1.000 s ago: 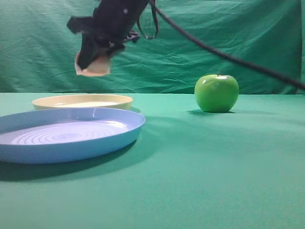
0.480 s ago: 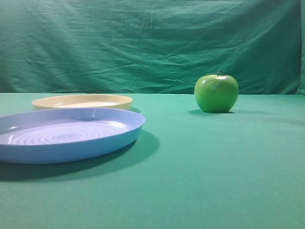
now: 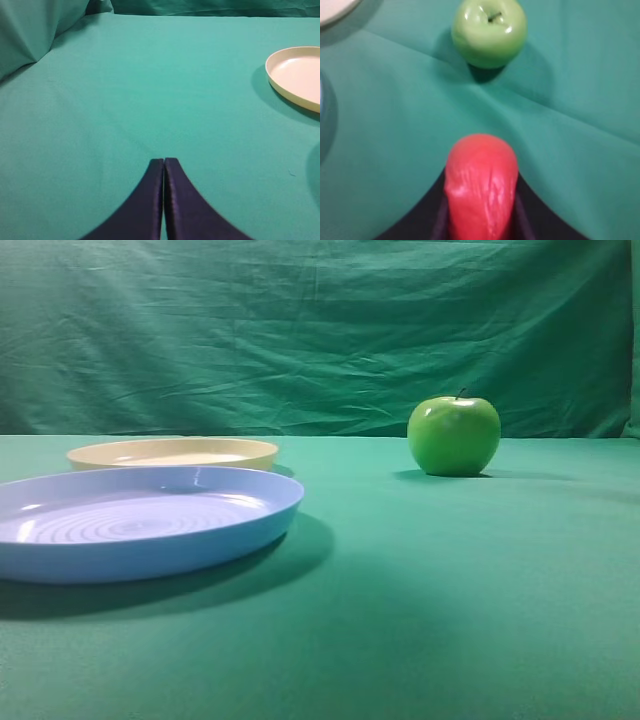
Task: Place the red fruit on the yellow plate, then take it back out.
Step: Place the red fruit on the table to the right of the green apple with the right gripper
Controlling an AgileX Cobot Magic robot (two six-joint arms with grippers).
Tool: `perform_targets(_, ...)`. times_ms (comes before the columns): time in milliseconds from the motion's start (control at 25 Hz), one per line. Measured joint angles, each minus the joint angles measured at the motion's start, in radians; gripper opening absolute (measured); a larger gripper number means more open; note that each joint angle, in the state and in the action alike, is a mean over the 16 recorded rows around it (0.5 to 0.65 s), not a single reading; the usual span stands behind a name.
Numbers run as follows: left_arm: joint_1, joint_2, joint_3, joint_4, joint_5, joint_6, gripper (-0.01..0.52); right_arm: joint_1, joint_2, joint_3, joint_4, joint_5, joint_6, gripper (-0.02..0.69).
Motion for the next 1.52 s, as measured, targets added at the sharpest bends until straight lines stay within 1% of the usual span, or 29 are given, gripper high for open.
perform_targets(280, 0.0, 0.0, 0.0, 0.0, 0.0, -0.001, 0.0, -0.043, -0.065, 0.297, 0.048, -0.251, -0.002, 0.191)
perform_targets(440, 0.0, 0.0, 0.0, 0.0, 0.0, -0.002, 0.0, -0.045, -0.042, 0.385, 0.064, -0.364, -0.004, 0.199)
perform_targets(560, 0.0, 0.0, 0.0, 0.0, 0.0, -0.002, 0.0, -0.045, -0.008, 0.419, 0.073, -0.424, -0.005, 0.23)
perform_targets(680, 0.0, 0.0, 0.0, 0.0, 0.0, -0.002, 0.0, -0.045, 0.028, 0.432, 0.077, -0.467, -0.006, 0.293)
perform_targets(1040, 0.0, 0.0, 0.0, 0.0, 0.0, -0.002, 0.0, -0.045, 0.089, 0.431, 0.078, -0.512, -0.006, 0.545)
perform_targets(1120, 0.0, 0.0, 0.0, 0.0, 0.0, -0.002, 0.0, -0.045, 0.082, 0.423, 0.073, -0.504, -0.006, 0.589)
perform_targets(1200, 0.0, 0.0, 0.0, 0.0, 0.0, -0.002, 0.0, -0.045, 0.066, 0.407, 0.067, -0.486, -0.006, 0.619)
perform_targets(1280, 0.0, 0.0, 0.0, 0.0, 0.0, -0.002, 0.0, -0.045, 0.043, 0.383, 0.061, -0.458, -0.005, 0.63)
perform_targets(1360, 0.0, 0.0, 0.0, 0.0, 0.0, -0.002, 0.0, -0.045, 0.015, 0.353, 0.055, -0.419, -0.001, 0.616)
perform_targets(1440, 0.0, 0.0, 0.0, 0.0, 0.0, -0.002, 0.0, -0.045, -0.018, 0.318, 0.049, -0.368, 0.004, 0.584)
perform_targets(1520, 0.0, 0.0, 0.0, 0.0, 0.0, -0.002, 0.0, -0.045, -0.058, 0.28, 0.043, -0.308, 0.012, 0.533)
